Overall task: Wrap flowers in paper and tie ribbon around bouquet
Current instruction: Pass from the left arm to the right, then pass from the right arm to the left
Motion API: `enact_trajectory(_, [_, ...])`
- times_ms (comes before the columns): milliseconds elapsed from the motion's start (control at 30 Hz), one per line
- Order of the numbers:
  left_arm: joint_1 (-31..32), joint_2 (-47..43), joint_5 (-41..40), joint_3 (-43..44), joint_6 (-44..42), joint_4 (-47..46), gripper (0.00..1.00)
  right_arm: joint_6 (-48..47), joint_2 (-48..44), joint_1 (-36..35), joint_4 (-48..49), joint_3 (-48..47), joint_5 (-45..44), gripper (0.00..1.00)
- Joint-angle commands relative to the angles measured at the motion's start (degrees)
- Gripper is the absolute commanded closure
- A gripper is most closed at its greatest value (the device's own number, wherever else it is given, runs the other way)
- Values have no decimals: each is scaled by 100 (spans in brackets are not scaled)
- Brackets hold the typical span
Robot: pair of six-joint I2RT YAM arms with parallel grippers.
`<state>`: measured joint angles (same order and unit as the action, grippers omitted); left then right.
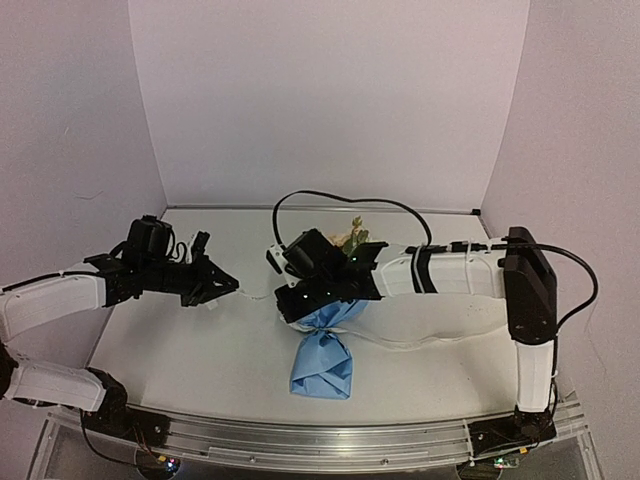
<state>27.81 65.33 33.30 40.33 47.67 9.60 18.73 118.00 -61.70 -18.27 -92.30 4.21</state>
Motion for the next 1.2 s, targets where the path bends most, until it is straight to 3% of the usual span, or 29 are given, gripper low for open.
enact_trajectory(0, [36,-253,-150,-542,-78,-112,82,205,-864,-89,221,564,-487,100])
enact_trajectory(167, [286,-113,-3,-457,-307,-441,59,497,-1305,-92,695,1281,-941,100])
enact_trajectory(267, [499,-4,-12,-158,-640,-514,53,627,-1431,-96,863,1476,-1001,100])
enact_trajectory(400, [637,313,-416,112,-1479,-684,54,806,-1568,-91,1124,1775,-1194,100])
enact_trajectory(533, [717,1068,-429,247,-1942,-1423,56,1136,-1772,-96,1549,2207,-1516,100])
enact_trajectory(767, [1406,1906,-516,420,-2131,-2330,53,1392,-2014,-95,1782,2523,-1636,100])
enact_trajectory(1167, [1875,2470,-968,656,-2578,-2813,52,1600,-2082,-88,2117,2663,-1045,100])
